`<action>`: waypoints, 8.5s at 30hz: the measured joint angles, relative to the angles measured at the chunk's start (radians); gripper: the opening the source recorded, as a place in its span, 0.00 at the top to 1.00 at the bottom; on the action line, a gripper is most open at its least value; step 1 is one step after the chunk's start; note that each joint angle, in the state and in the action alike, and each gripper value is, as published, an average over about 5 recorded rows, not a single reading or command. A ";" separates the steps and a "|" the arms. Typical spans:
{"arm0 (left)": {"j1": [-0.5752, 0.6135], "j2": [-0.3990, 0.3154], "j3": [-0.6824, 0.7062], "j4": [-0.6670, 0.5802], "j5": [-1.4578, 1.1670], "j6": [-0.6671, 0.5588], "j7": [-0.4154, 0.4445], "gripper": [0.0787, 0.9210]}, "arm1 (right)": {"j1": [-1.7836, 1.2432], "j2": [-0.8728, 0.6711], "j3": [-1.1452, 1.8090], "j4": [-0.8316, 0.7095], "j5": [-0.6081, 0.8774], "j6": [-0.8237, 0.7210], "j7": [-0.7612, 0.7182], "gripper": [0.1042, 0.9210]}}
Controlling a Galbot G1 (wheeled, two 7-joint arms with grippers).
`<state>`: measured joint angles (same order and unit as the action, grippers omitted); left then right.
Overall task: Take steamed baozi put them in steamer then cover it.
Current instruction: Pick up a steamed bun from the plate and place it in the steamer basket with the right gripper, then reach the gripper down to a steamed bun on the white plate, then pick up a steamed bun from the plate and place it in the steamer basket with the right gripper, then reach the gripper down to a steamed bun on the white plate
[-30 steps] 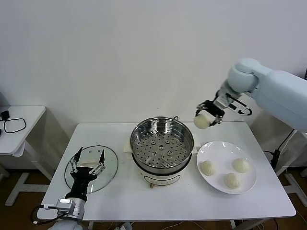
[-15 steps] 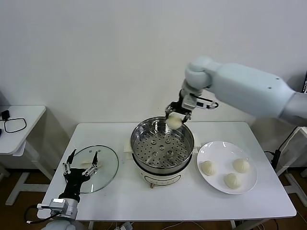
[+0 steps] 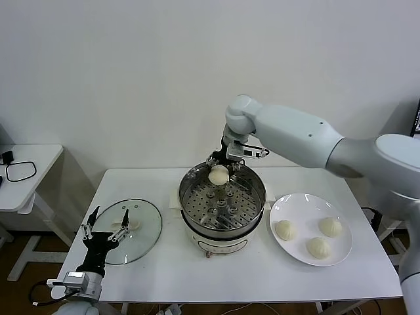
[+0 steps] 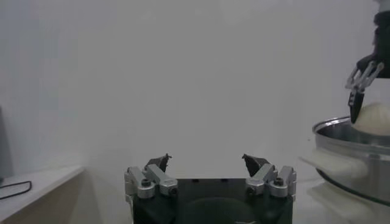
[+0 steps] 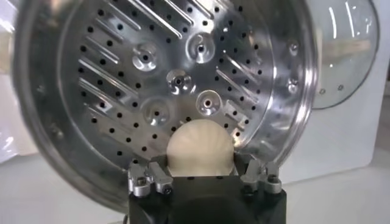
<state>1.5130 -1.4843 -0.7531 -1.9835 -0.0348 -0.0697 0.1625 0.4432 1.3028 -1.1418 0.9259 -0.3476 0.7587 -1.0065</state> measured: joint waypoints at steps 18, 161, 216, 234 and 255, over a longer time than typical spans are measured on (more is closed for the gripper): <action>0.006 -0.001 -0.025 -0.004 -0.012 0.000 0.011 0.12 | 0.015 -0.037 -0.001 0.041 0.045 -0.054 -0.014 0.12; 0.003 -0.006 -0.025 -0.013 0.008 -0.009 0.021 0.12 | 0.232 -0.232 -0.169 0.538 1.027 -1.487 0.160 0.31; 0.027 -0.012 -0.025 -0.025 0.013 -0.009 0.028 0.12 | 0.249 -0.562 -0.162 0.564 0.816 -1.237 -0.161 0.12; 0.040 -0.028 0.000 -0.053 0.028 -0.012 0.023 0.12 | -0.045 -0.855 0.023 0.531 0.449 -0.954 -0.317 0.12; 0.026 -0.028 0.004 -0.028 0.036 -0.012 0.021 0.12 | -0.383 -0.770 0.227 0.410 0.272 -0.886 -0.276 0.12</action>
<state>1.5388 -1.5120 -0.7489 -2.0111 0.0008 -0.0819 0.1834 0.0602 0.5328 -0.9149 1.3356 -0.0752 -0.1277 -1.2821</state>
